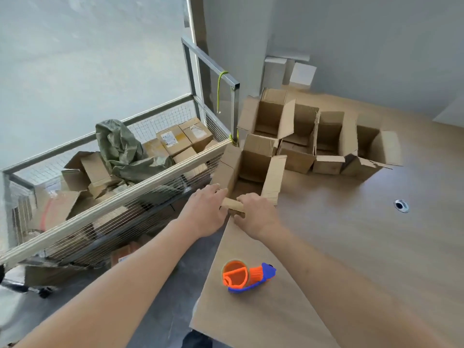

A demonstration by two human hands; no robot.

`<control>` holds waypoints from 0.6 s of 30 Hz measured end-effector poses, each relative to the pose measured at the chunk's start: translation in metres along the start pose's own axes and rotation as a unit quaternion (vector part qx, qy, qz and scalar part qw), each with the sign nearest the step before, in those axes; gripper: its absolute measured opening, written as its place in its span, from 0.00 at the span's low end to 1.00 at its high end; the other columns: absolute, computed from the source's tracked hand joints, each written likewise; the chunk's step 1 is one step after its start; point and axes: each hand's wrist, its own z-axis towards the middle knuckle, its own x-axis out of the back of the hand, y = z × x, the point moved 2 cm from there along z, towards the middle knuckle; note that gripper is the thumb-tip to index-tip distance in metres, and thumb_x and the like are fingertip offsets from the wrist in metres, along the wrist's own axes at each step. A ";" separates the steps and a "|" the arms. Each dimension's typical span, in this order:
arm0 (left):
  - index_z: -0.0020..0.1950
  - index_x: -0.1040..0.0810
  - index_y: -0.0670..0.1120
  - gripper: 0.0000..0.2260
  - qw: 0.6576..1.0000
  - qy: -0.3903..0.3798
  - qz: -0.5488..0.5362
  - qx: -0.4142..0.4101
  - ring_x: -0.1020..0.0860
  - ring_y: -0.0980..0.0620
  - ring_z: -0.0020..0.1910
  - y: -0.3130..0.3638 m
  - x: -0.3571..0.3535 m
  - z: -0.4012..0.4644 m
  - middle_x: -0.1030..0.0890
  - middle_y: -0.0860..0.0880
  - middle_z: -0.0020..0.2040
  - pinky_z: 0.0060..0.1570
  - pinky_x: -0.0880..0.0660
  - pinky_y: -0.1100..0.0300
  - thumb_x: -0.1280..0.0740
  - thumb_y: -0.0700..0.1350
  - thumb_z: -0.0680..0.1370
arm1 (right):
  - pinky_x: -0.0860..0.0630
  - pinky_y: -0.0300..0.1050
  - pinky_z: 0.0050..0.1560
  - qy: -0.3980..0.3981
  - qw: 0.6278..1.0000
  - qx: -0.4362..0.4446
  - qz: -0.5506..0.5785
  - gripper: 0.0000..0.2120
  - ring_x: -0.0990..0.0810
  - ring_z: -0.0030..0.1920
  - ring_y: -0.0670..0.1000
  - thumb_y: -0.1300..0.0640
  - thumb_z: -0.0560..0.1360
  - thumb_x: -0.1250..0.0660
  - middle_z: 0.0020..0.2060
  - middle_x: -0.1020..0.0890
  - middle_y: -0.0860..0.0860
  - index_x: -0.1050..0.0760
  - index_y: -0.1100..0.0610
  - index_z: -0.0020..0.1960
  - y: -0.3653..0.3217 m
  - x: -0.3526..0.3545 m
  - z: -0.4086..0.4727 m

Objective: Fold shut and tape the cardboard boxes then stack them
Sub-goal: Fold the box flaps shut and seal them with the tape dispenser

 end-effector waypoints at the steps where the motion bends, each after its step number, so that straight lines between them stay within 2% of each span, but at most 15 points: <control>1: 0.77 0.31 0.47 0.22 1.000 -0.005 -0.003 -0.012 0.32 0.44 0.74 -0.007 -0.003 0.011 0.32 0.45 0.77 0.73 0.34 0.45 0.38 0.50 0.84 | 0.21 0.51 0.56 0.007 1.000 -0.009 -0.006 0.21 0.22 0.57 0.53 0.44 0.76 0.29 0.58 0.20 0.50 0.24 0.50 0.66 -0.001 -0.008 0.008; 3: 0.77 0.32 0.47 0.22 0.999 -0.018 -0.003 -0.036 0.32 0.43 0.75 -0.018 -0.010 0.030 0.34 0.45 0.78 0.73 0.35 0.45 0.39 0.49 0.84 | 0.23 0.49 0.55 0.021 0.999 -0.027 -0.029 0.20 0.22 0.58 0.54 0.46 0.77 0.29 0.58 0.20 0.50 0.24 0.49 0.67 -0.002 -0.024 0.021; 5: 0.78 0.32 0.47 0.22 0.998 -0.025 0.004 -0.056 0.34 0.43 0.75 -0.028 -0.014 0.045 0.35 0.45 0.79 0.71 0.35 0.44 0.39 0.49 0.84 | 0.27 0.47 0.51 0.027 0.997 -0.042 -0.062 0.17 0.21 0.55 0.56 0.49 0.79 0.30 0.55 0.19 0.51 0.24 0.48 0.66 -0.001 -0.035 0.028; 9: 0.74 0.28 0.46 0.19 0.996 -0.024 0.006 -0.089 0.32 0.42 0.73 -0.034 -0.016 0.067 0.32 0.44 0.76 0.69 0.32 0.46 0.39 0.48 0.83 | 0.31 0.48 0.45 0.029 0.993 -0.085 -0.078 0.16 0.20 0.51 0.58 0.59 0.75 0.31 0.49 0.20 0.50 0.24 0.47 0.61 0.011 -0.041 0.026; 12: 0.73 0.28 0.46 0.19 0.993 -0.039 0.005 -0.108 0.32 0.42 0.72 -0.029 -0.018 0.077 0.32 0.43 0.76 0.70 0.31 0.46 0.38 0.47 0.83 | 0.30 0.49 0.52 0.021 0.987 -0.135 -0.083 0.12 0.21 0.52 0.56 0.58 0.73 0.32 0.48 0.20 0.49 0.22 0.47 0.56 0.022 -0.035 0.019; 18: 0.77 0.32 0.49 0.21 0.985 -0.067 0.045 -0.149 0.43 0.39 0.79 -0.001 -0.034 0.083 0.39 0.42 0.80 0.77 0.39 0.44 0.41 0.50 0.84 | 0.34 0.49 0.64 0.036 0.960 -0.251 -0.121 0.09 0.26 0.58 0.56 0.53 0.72 0.31 0.53 0.24 0.51 0.17 0.47 0.50 0.060 -0.024 -0.022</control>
